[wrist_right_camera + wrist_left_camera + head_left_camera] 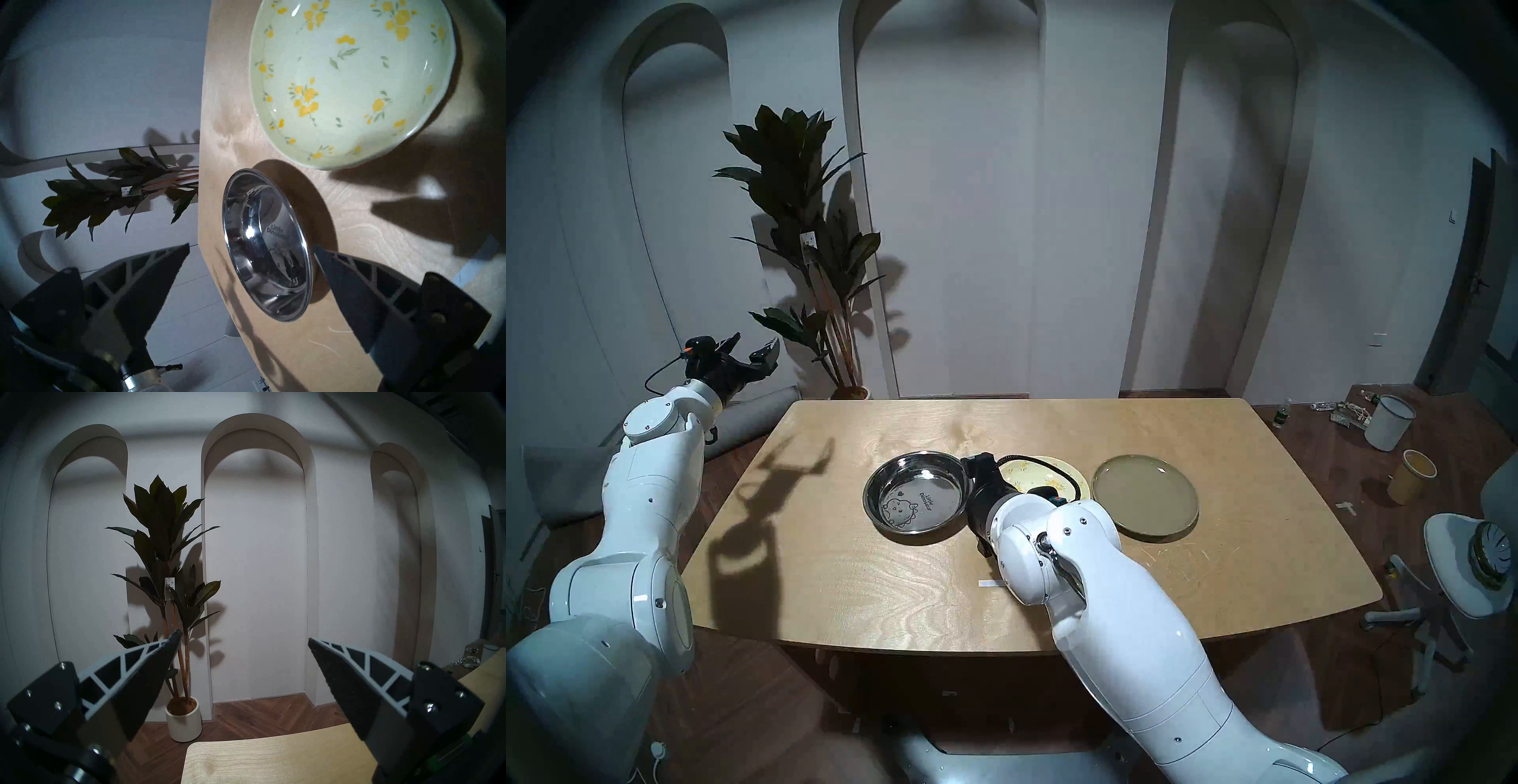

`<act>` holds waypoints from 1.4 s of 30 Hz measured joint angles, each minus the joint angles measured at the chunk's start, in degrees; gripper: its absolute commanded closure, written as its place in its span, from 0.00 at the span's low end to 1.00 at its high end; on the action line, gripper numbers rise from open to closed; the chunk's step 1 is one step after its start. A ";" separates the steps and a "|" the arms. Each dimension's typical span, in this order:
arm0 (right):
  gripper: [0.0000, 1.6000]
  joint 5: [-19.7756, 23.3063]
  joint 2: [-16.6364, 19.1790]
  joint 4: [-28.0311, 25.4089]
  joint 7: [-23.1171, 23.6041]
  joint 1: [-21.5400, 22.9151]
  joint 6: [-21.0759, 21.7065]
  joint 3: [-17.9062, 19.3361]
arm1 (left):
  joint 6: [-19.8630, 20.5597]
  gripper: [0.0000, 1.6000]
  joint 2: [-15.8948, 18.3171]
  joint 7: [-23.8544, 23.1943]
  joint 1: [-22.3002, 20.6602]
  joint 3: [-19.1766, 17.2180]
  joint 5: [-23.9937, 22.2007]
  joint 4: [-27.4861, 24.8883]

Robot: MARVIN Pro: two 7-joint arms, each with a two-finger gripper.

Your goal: Stack the plates into one stack

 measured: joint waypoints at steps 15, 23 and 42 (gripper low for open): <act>0.00 5.08 -1.93 9.00 2.52 3.46 3.63 1.47 | -2.15 0.00 0.29 -1.36 -1.76 0.41 -0.07 1.68; 0.00 6.80 -2.86 14.14 4.24 5.61 5.76 1.94 | -2.87 0.00 0.40 -1.81 -2.31 0.54 -0.10 2.47; 0.00 10.21 -5.12 24.36 7.35 11.45 10.95 2.79 | -3.86 0.00 0.53 -2.37 -3.22 0.69 -0.12 3.79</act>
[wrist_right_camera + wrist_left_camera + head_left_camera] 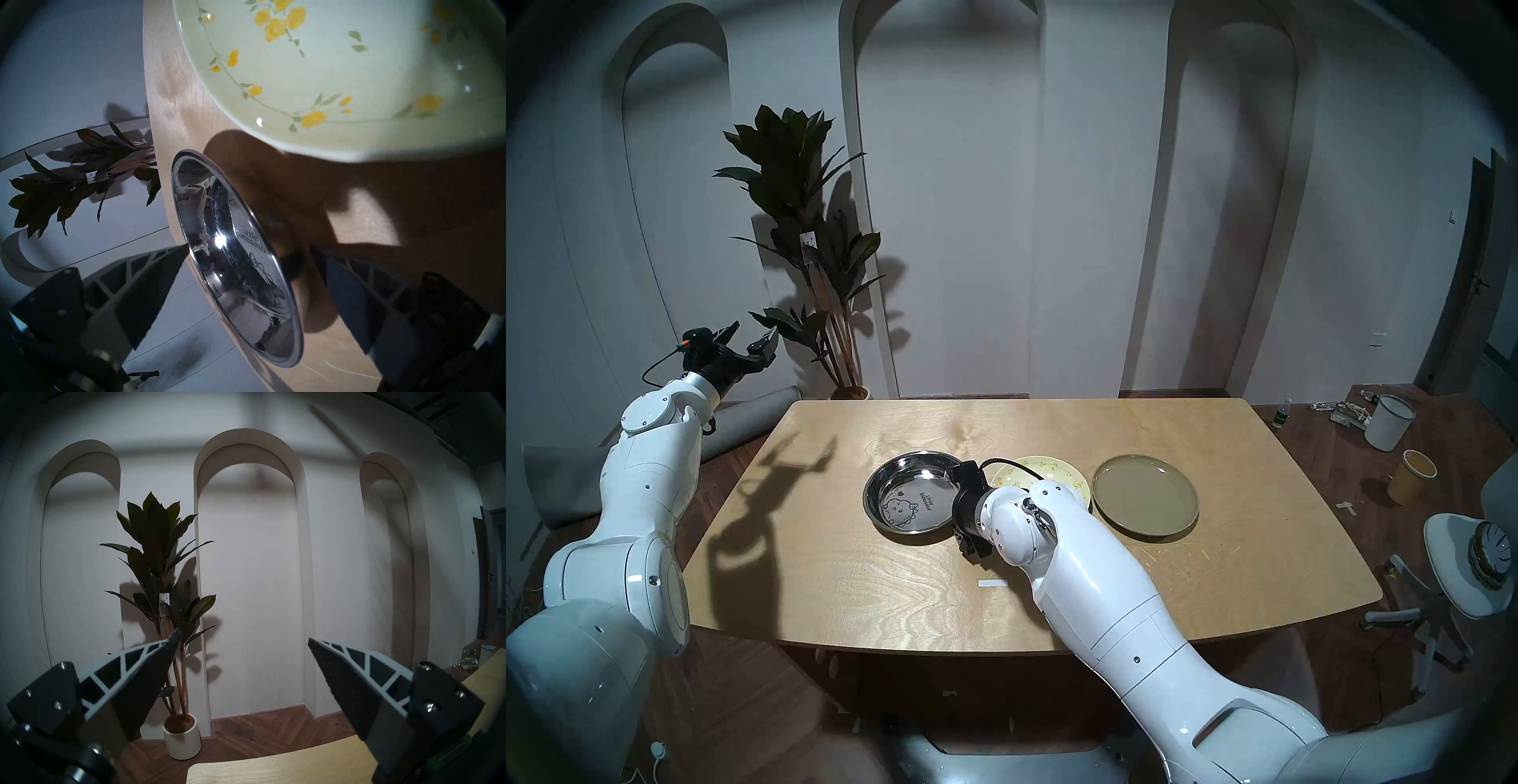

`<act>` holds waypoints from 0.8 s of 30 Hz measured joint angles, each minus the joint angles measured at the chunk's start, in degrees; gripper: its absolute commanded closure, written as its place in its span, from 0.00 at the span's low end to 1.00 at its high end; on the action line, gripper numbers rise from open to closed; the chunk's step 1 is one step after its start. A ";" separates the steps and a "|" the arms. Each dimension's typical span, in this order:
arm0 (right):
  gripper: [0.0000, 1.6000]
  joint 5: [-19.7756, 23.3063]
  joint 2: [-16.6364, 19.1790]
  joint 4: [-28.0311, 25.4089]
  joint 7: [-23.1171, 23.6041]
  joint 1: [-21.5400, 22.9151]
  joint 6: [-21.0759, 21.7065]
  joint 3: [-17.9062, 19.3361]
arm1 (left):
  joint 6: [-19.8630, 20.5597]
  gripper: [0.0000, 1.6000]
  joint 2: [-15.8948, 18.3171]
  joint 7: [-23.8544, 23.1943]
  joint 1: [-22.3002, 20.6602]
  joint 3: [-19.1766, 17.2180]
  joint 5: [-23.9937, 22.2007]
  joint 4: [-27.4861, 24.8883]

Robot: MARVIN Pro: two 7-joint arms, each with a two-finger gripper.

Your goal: Stack the plates into one stack

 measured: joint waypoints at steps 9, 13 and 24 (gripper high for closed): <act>0.42 1.68 -1.24 5.62 1.33 3.17 2.59 0.48 | -0.37 0.00 0.04 -0.01 -0.33 0.12 -0.01 0.57; 0.73 2.43 -1.75 8.65 1.53 4.14 3.67 0.49 | -0.52 0.00 0.06 -0.03 -0.44 0.18 -0.01 0.79; 1.00 3.60 -2.43 11.79 2.18 5.59 5.90 0.32 | -0.76 0.00 0.11 -0.09 -0.63 0.33 -0.05 1.14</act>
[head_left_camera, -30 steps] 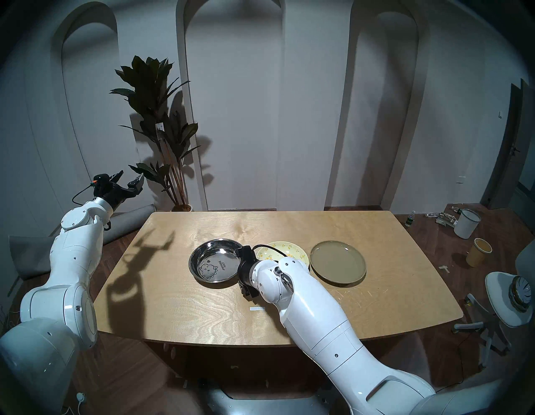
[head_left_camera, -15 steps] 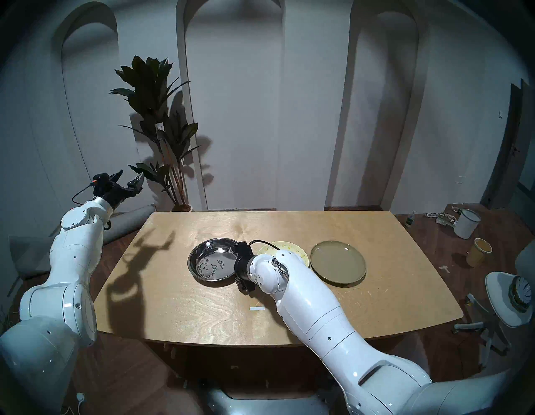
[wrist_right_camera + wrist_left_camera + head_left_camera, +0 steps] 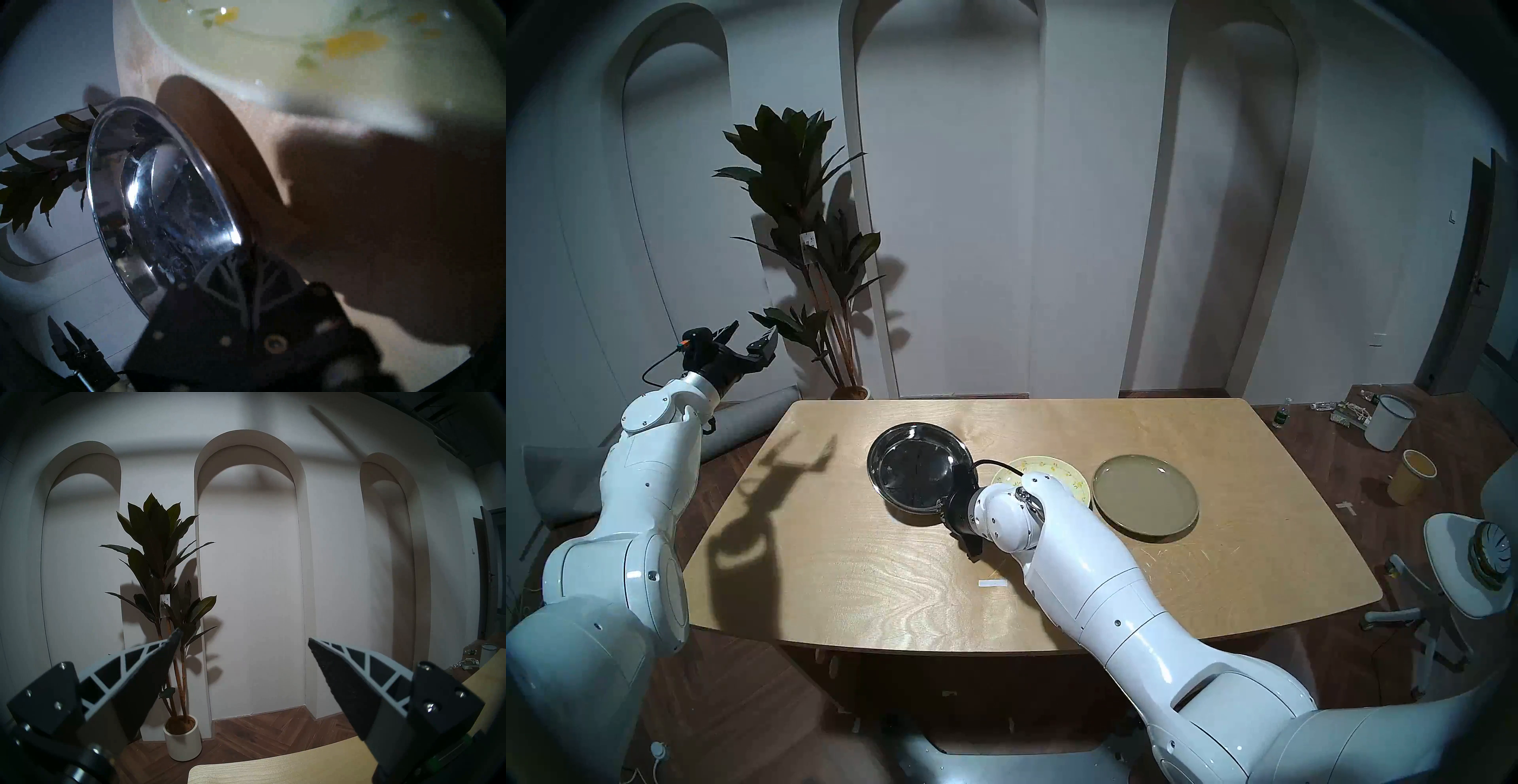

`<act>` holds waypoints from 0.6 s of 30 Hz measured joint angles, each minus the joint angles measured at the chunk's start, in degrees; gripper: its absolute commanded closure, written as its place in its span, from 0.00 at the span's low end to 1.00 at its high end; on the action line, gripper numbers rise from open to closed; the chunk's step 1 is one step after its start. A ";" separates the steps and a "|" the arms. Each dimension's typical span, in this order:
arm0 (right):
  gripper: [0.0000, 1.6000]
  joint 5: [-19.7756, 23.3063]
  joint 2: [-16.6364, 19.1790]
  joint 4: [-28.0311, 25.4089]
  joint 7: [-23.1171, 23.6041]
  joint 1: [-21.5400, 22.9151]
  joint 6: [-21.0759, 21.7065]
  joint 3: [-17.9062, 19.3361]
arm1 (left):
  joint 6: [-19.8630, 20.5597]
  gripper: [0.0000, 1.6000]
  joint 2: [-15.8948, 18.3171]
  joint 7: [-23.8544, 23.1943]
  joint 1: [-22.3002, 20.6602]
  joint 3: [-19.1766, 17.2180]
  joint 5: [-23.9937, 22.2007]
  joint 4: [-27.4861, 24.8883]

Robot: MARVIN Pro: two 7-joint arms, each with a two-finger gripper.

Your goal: Stack the plates into one stack

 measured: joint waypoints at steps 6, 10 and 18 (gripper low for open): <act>1.00 -0.53 0.15 -0.80 0.03 0.23 0.44 -1.20 | -0.06 0.00 0.02 -0.03 -0.06 0.06 -0.04 0.04; 1.00 -2.70 0.67 -2.98 -0.43 0.45 0.32 -2.73 | -0.07 0.00 0.04 -0.04 -0.06 0.06 -0.07 0.05; 1.00 -6.03 2.63 -8.34 -4.34 1.50 -0.21 -4.66 | -0.07 0.00 0.07 -0.06 -0.07 0.06 -0.12 0.04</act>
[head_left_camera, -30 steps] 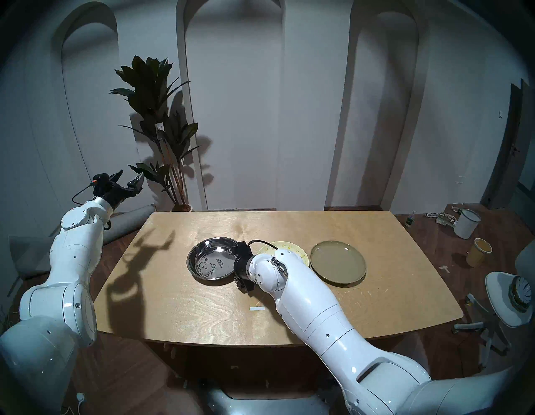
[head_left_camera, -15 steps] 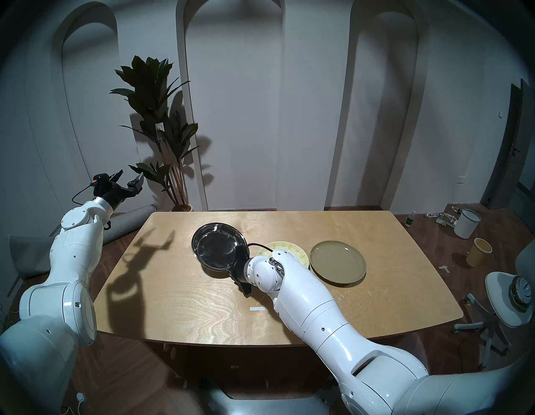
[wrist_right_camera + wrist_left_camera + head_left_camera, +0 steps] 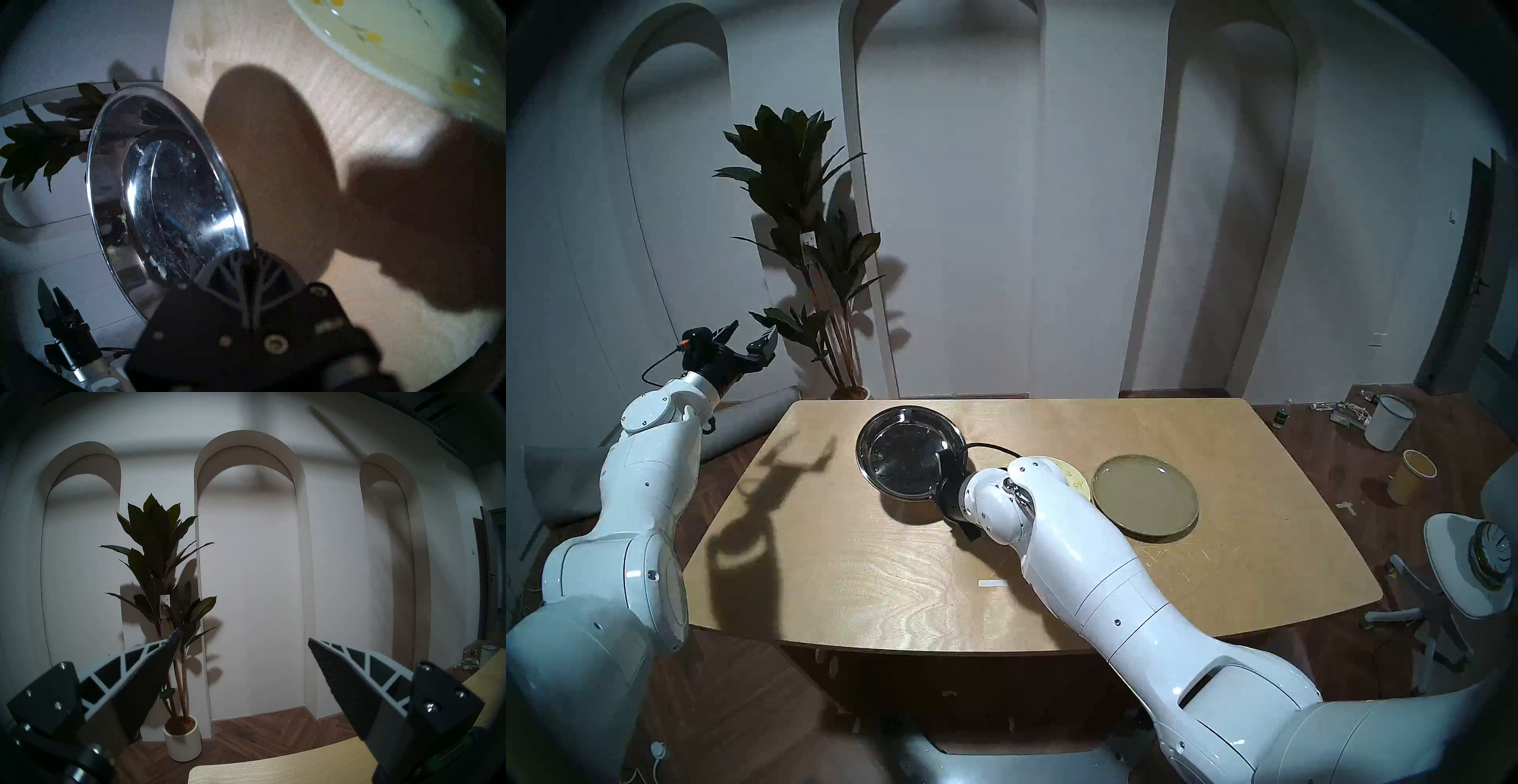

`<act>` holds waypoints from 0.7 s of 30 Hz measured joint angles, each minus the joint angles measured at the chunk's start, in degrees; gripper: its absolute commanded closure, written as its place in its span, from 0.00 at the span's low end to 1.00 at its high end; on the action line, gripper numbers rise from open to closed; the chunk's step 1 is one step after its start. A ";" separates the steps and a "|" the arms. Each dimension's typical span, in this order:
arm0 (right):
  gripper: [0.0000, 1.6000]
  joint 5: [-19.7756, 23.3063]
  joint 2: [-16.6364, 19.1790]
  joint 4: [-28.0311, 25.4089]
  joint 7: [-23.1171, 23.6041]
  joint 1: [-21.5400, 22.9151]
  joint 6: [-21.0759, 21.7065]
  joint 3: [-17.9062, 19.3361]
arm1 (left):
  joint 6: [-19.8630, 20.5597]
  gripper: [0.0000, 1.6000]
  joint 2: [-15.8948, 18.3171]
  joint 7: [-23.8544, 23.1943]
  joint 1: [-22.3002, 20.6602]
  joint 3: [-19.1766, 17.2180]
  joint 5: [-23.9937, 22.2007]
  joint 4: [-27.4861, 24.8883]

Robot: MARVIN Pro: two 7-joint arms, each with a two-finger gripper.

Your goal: Stack the plates into one stack

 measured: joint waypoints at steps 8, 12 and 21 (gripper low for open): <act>1.00 -0.57 2.41 -5.24 -4.53 1.38 2.20 0.13 | 0.00 0.00 0.02 -0.03 0.01 -0.01 -0.08 -0.01; 1.00 -0.65 3.38 -7.84 -6.15 2.04 2.59 1.19 | 0.00 0.00 0.03 -0.05 0.03 -0.03 -0.14 -0.02; 1.00 1.05 6.23 -14.70 -12.15 0.67 2.58 4.27 | 0.00 0.00 0.04 -0.10 0.04 -0.06 -0.25 -0.03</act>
